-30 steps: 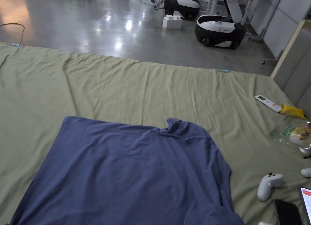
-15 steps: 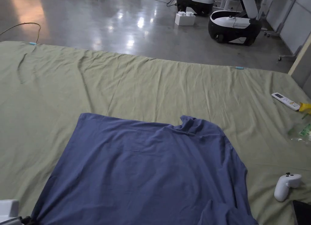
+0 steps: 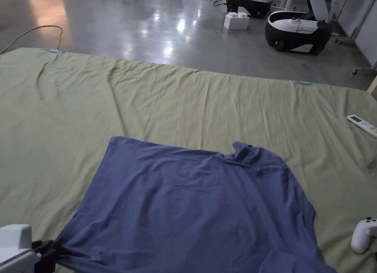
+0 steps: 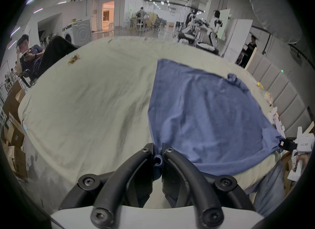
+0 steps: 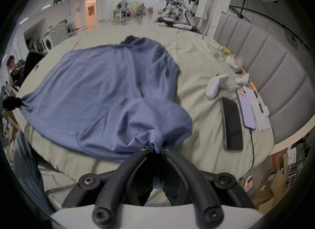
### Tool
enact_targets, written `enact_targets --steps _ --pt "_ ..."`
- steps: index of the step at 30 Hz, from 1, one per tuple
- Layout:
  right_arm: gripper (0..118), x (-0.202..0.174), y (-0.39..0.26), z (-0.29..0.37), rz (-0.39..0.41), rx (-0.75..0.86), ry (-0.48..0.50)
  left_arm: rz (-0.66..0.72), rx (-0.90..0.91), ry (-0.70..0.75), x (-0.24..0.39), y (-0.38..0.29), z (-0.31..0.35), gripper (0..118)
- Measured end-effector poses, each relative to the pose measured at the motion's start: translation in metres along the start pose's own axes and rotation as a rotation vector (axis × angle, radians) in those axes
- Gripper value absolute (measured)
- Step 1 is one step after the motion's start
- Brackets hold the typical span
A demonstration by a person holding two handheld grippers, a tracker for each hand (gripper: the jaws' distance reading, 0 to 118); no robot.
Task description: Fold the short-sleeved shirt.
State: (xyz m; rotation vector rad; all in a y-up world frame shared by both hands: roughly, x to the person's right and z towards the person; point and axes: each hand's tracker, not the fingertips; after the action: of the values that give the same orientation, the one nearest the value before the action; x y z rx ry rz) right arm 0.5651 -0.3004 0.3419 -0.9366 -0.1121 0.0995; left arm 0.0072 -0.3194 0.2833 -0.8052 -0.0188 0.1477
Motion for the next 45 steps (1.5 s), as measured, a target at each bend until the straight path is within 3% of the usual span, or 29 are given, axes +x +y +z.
enact_targets --steps 5,6,9,15,24,27,28,30,32,34,40,45 --pt "7 0.006 0.05 -0.002 -0.015 0.056 0.012 -0.008 0.052 -0.005 0.004 0.024 -0.004 9" --pt "7 0.008 0.062 -0.005 -0.017 0.068 0.006 -0.014 0.06 -0.002 0.012 0.062 -0.003 9" --pt "7 0.014 0.095 -0.022 -0.032 0.079 0.0 -0.013 0.06 0.006 0.025 0.084 -0.014 9" --pt "7 0.021 0.151 -0.08 -0.087 0.034 0.024 -0.007 0.018 0.064 0.021 0.127 -0.08 9" --pt "8 0.008 0.166 -0.169 -0.047 -0.03 0.008 -0.024 -0.082 0.123 0.023 0.137 -0.163 9" --pt "18 0.004 0.16 -0.174 -0.047 -0.03 -0.002 -0.022 -0.089 0.116 0.024 0.139 -0.167 10" --pt "22 0.004 0.159 -0.171 -0.048 -0.012 -0.011 -0.023 -0.082 0.112 0.024 0.139 -0.165 11" --pt "45 0.002 0.16 -0.164 -0.053 0.061 -0.024 -0.04 -0.028 0.092 0.026 0.141 -0.157 22" --pt "69 -0.001 0.16 -0.15 -0.071 0.133 -0.026 -0.077 0.023 0.062 0.03 0.141 -0.147 47" --pt "69 -0.007 0.161 -0.128 -0.086 0.242 -0.016 -0.117 0.067 0.051 0.039 0.141 -0.134 61" --pt "78 -0.044 0.154 -0.054 -0.082 0.586 -0.057 -0.225 0.371 0.035 0.075 0.13 -0.069 61" --pt "66 -0.067 0.137 -0.006 -0.156 0.777 -0.047 -0.252 0.563 0.079 0.103 0.107 -0.018 59"
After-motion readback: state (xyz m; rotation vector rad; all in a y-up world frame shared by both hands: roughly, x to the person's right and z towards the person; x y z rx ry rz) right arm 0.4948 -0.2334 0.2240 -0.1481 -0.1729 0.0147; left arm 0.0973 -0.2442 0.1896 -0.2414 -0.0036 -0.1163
